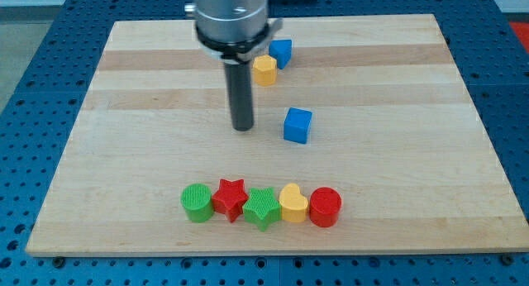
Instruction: Move the blue cube right to the red circle
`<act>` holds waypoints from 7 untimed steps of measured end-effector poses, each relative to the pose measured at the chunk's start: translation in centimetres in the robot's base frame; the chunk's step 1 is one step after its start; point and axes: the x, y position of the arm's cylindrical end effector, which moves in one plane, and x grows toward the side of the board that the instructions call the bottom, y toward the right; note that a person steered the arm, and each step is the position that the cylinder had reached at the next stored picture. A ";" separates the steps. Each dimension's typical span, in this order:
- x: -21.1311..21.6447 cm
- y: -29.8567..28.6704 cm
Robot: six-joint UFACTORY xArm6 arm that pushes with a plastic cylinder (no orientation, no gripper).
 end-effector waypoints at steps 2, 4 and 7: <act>2.4 5.6; 0.2 7.7; -1.5 13.3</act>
